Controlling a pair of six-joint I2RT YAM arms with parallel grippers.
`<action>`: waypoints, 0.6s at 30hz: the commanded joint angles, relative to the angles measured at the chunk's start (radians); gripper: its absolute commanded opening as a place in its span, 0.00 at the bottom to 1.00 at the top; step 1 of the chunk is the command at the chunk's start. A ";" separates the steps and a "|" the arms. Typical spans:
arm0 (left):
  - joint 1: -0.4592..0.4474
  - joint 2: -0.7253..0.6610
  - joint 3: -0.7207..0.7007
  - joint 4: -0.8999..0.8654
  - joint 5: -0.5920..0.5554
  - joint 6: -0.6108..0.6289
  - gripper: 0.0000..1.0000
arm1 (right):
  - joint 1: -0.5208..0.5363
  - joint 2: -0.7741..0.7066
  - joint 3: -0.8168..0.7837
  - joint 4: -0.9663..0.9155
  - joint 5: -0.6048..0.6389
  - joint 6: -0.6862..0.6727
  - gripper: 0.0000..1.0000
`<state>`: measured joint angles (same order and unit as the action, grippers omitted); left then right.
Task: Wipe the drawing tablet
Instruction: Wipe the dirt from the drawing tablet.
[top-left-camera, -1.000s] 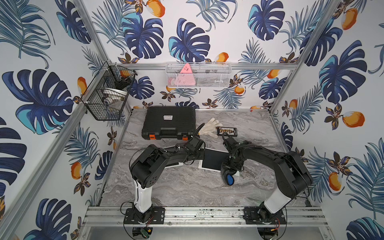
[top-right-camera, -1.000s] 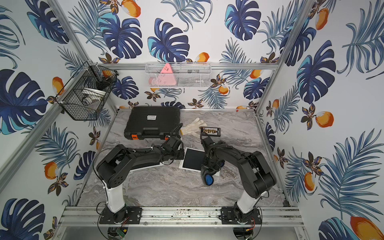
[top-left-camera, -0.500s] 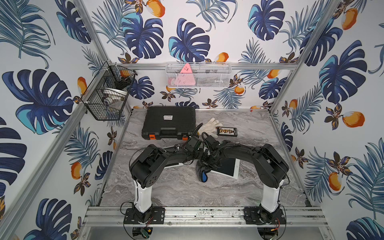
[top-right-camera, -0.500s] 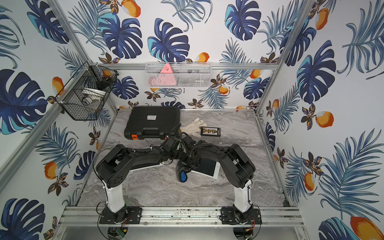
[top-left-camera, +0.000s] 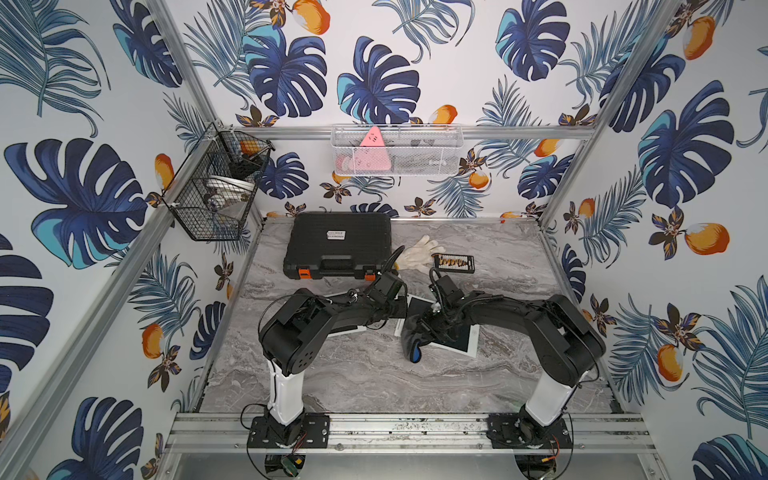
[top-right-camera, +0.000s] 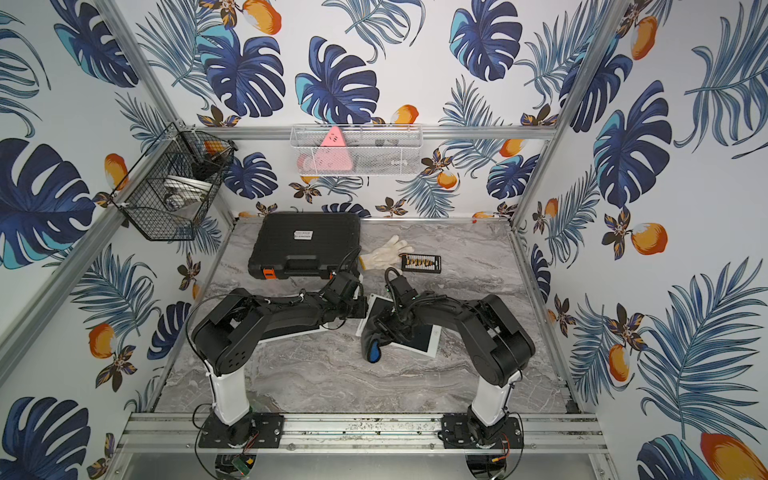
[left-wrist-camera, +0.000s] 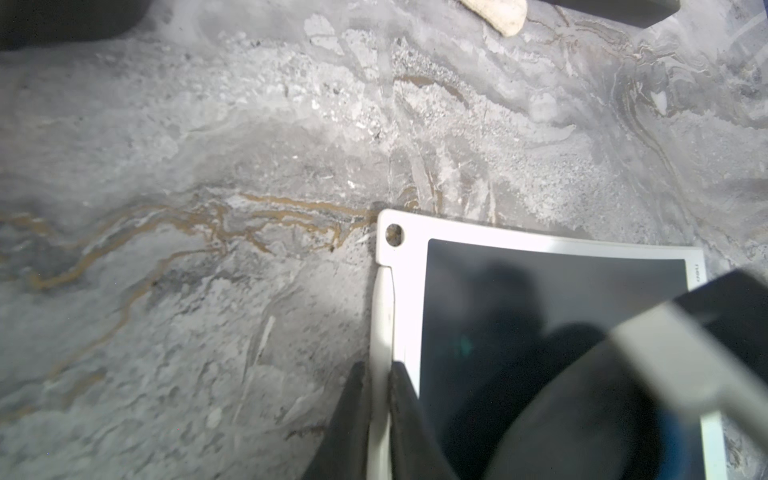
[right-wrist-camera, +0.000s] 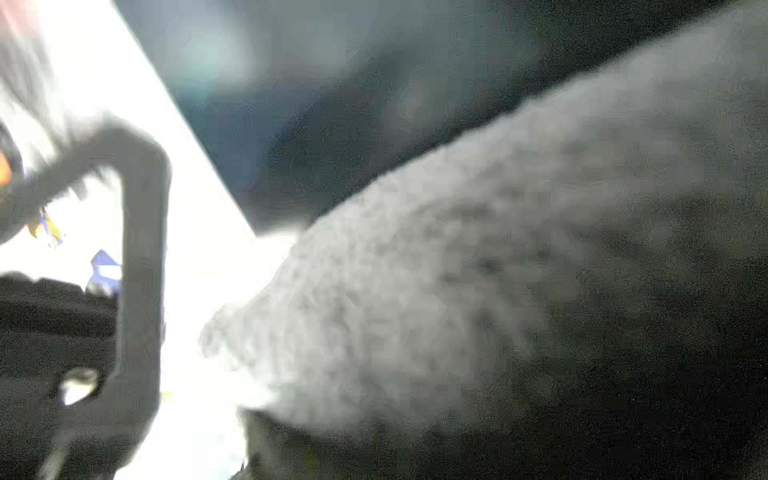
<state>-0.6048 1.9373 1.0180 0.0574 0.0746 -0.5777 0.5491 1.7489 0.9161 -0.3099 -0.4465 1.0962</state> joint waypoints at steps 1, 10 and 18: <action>-0.006 0.034 -0.041 -0.678 0.023 -0.004 0.16 | -0.074 -0.041 -0.040 -0.190 0.123 -0.123 0.00; -0.003 -0.183 0.010 -0.681 0.048 0.015 0.43 | -0.079 -0.054 0.085 -0.285 0.134 -0.256 0.00; -0.003 -0.271 -0.089 -0.617 0.170 -0.044 0.38 | -0.029 0.053 0.326 -0.404 0.210 -0.367 0.00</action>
<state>-0.6083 1.6852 0.9527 -0.5476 0.1871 -0.5823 0.5022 1.7718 1.1801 -0.6449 -0.2855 0.7929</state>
